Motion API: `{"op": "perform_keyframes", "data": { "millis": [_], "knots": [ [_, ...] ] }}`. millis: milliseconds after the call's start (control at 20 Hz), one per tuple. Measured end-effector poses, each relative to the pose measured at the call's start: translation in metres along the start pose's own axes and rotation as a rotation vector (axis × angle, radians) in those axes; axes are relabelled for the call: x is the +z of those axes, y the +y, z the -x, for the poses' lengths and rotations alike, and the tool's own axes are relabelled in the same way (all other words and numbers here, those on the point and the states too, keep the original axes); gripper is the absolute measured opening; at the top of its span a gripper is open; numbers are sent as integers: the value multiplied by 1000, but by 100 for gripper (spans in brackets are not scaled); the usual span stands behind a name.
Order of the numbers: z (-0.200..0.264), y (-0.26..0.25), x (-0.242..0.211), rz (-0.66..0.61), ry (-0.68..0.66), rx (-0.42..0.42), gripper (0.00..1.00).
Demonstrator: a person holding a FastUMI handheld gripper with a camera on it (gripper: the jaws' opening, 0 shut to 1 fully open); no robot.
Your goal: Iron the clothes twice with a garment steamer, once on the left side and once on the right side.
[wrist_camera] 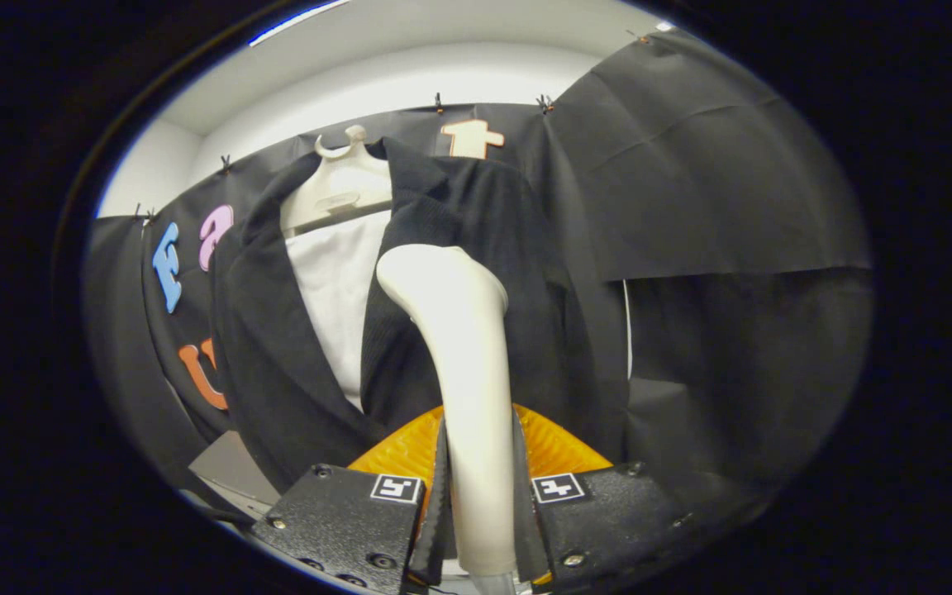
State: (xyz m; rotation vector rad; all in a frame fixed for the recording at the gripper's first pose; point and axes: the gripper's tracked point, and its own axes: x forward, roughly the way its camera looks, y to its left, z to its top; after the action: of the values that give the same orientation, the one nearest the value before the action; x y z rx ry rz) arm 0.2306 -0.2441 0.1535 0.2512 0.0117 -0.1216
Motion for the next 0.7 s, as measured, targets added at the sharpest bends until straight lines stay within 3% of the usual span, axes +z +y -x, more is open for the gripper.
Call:
{"op": "perform_keyframes", "data": {
  "millis": [700],
  "knots": [
    [0, -11, -130, 70, 125, -76, 36]
  ]
}}
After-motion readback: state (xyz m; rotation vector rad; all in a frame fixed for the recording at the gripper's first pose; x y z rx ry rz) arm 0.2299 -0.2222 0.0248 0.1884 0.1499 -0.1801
